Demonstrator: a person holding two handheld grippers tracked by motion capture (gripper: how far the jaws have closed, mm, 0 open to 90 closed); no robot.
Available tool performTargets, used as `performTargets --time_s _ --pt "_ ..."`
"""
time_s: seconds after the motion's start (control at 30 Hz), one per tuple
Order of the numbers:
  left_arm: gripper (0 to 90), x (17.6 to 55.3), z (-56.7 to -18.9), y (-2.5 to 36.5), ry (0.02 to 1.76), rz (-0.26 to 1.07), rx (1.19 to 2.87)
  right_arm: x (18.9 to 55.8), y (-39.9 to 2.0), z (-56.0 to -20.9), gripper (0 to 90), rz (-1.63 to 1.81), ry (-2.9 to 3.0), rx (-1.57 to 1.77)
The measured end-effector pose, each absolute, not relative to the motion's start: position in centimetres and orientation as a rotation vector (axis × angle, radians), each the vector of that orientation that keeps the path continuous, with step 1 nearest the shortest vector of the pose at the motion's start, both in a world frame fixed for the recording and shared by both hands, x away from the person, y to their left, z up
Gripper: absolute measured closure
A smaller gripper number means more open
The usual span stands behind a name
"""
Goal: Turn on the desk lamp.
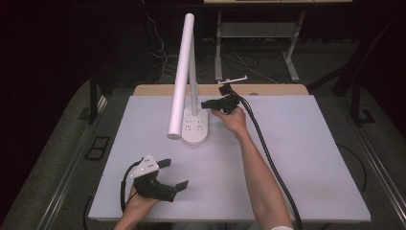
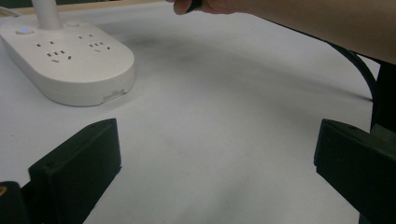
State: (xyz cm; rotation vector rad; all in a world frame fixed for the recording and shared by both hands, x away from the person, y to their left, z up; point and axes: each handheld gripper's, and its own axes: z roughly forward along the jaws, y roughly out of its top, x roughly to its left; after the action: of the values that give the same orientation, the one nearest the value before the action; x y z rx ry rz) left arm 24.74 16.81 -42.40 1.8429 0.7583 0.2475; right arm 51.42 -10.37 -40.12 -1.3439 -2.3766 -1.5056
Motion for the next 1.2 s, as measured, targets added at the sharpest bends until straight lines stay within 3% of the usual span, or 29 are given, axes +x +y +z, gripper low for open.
performTargets --time_s 0.57,1.2 --pt "0.0 24.8 -42.4 16.9 0.758 0.245 1.841 52.2 -10.0 -42.2 89.1 -1.478 -2.343 -1.345" --pt "0.0 24.8 -42.4 16.9 0.760 0.244 1.839 52.4 -8.8 -44.0 89.6 -1.458 -2.397 -1.324"
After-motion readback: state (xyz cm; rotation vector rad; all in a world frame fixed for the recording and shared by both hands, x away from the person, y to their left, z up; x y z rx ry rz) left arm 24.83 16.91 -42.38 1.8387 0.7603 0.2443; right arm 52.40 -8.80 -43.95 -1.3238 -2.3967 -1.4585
